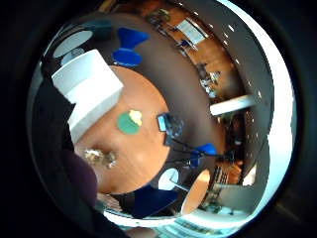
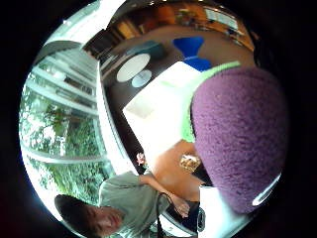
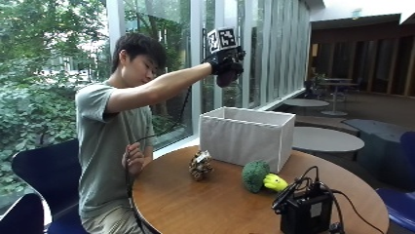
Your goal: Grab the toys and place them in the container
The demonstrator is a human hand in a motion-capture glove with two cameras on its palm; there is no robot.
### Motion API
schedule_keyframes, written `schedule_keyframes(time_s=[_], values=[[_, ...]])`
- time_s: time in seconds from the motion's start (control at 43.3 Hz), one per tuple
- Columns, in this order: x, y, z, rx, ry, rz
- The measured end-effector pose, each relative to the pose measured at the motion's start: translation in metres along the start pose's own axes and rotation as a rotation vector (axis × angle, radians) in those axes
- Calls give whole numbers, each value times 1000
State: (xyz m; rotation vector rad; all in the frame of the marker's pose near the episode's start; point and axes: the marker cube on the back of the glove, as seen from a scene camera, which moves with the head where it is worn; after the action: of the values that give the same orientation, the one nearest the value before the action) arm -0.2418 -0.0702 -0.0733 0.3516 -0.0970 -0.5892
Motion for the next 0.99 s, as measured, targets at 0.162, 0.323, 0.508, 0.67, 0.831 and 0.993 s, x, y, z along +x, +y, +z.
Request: schedule_keyframes(time_s=[0.162,0.323,0.508,0.67,0.831,0.993], values=[[-73,-56,35,55,-7,-92],[-97,-91,70,-72,-37,-81],[-89,-94,90,-239,-163,-88],[-21,-71,95,-192,-118,-17],[84,-16,134,-246,-181,117],[124,18,192,-286,-278,213]])
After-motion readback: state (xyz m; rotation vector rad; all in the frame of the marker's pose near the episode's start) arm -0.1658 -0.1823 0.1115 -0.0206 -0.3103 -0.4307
